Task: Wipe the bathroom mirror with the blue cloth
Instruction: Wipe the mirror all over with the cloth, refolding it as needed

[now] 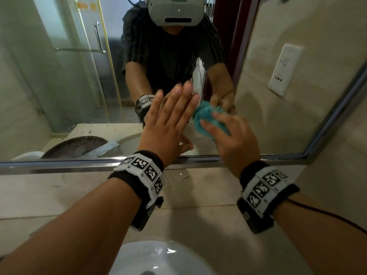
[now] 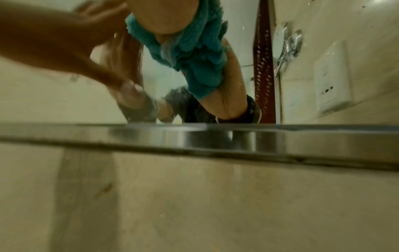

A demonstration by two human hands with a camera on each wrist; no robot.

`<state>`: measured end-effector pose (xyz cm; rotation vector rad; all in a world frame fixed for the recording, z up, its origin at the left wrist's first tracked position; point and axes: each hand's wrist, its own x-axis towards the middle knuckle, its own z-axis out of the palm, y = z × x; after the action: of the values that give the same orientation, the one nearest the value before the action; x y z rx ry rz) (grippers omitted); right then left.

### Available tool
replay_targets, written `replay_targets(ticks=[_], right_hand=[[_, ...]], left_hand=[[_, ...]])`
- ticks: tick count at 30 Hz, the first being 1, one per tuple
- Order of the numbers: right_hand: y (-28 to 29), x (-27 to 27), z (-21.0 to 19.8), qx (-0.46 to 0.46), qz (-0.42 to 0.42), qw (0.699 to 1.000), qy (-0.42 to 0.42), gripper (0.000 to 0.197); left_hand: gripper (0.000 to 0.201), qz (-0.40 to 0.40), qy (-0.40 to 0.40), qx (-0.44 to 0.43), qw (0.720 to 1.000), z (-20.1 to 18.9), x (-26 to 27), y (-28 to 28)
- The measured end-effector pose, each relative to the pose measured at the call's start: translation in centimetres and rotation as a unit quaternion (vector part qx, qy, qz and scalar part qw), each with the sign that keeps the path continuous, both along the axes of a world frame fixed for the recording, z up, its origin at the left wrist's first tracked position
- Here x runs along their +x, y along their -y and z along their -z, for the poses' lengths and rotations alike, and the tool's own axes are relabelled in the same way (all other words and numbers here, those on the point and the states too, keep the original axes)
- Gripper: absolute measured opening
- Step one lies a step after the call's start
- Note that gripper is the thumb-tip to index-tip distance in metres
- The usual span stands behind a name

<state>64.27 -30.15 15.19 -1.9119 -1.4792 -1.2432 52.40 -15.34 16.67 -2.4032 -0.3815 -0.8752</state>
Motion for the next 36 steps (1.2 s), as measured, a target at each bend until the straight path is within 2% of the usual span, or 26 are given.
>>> replay_targets(ticks=[3, 5, 7, 9, 11, 14, 16, 18, 19, 21, 24, 26, 29, 32, 34, 36], right_hand=[[0.8, 0.1, -0.9, -0.052, -0.006, 0.998, 0.025, 0.028], [0.5, -0.3, -4.3, 0.014, -0.016, 1.0, 0.001, 0.03], [-0.1, -0.2, -8.2, 0.121, 0.016, 0.991, -0.049, 0.035], [-0.7, 0.0, -10.1, 0.175, 0.047, 0.98, -0.077, 0.038], [-1.2, -0.3, -8.5, 0.157, 0.051, 0.985, -0.057, 0.038], [-0.7, -0.3, -1.2, 0.033, 0.005, 0.999, 0.013, 0.028], [0.6, 0.3, 3.1, -0.088, 0.015, 0.996, 0.006, 0.037], [1.4, 0.5, 3.8, -0.148, 0.01, 0.989, -0.021, 0.042], [1.4, 0.4, 2.8, -0.142, 0.012, 0.989, -0.024, 0.038], [1.0, -0.6, -0.8, -0.064, 0.004, 0.998, -0.021, 0.028], [0.4, -0.7, -7.5, 0.099, 0.025, 0.992, -0.076, 0.034], [0.1, -0.2, -9.6, 0.149, 0.057, 0.981, -0.114, 0.04], [-0.3, -0.7, -6.8, 0.089, 0.054, 0.992, -0.068, 0.042], [0.7, -0.8, -1.8, -0.04, 0.004, 0.999, 0.003, 0.026], [1.4, -0.2, -1.5, -0.08, -0.01, 0.997, -0.002, 0.023], [1.5, 0.3, -3.4, -0.088, -0.013, 0.996, -0.014, 0.025]], left_hand=[[0.114, 0.005, -0.001, -0.001, 1.0, -0.1, -0.1, 0.0], [0.115, 0.004, 0.002, -0.001, 1.0, -0.1, 0.0, 0.0], [0.116, 0.0, 0.004, -0.001, 1.0, 0.0, 0.1, -0.1], [0.116, 0.001, 0.002, 0.002, 1.0, 0.1, 0.1, -0.1], [0.115, 0.006, 0.0, 0.002, 1.0, 0.1, 0.1, -0.2], [0.11, 0.01, 0.0, 0.006, 1.0, 0.1, 0.0, -0.3], [0.104, 0.016, 0.0, 0.005, 1.0, 0.0, -0.2, -0.3], [0.103, 0.014, -0.004, 0.009, 1.0, -0.2, -0.4, -0.2], [0.104, 0.011, -0.008, 0.013, 1.0, -0.3, -0.4, -0.1], [0.106, 0.009, -0.01, 0.016, 1.0, -0.5, -0.6, 0.0], [0.103, 0.018, -0.013, 0.017, 1.0, -0.8, -1.0, -0.3], [0.1, 0.022, -0.023, 0.025, 0.999, -1.0, -1.3, -0.6], [0.096, 0.024, -0.025, 0.024, 0.999, -1.4, -1.7, -0.5], [0.095, 0.049, -0.021, 0.03, 0.998, -2.7, -2.3, 0.2], [0.09, 0.07, -0.02, 0.04, 0.997, -4.8, -2.6, 0.5], [0.084, 0.077, -0.024, 0.044, 0.996, -7.8, -2.6, 0.9]])
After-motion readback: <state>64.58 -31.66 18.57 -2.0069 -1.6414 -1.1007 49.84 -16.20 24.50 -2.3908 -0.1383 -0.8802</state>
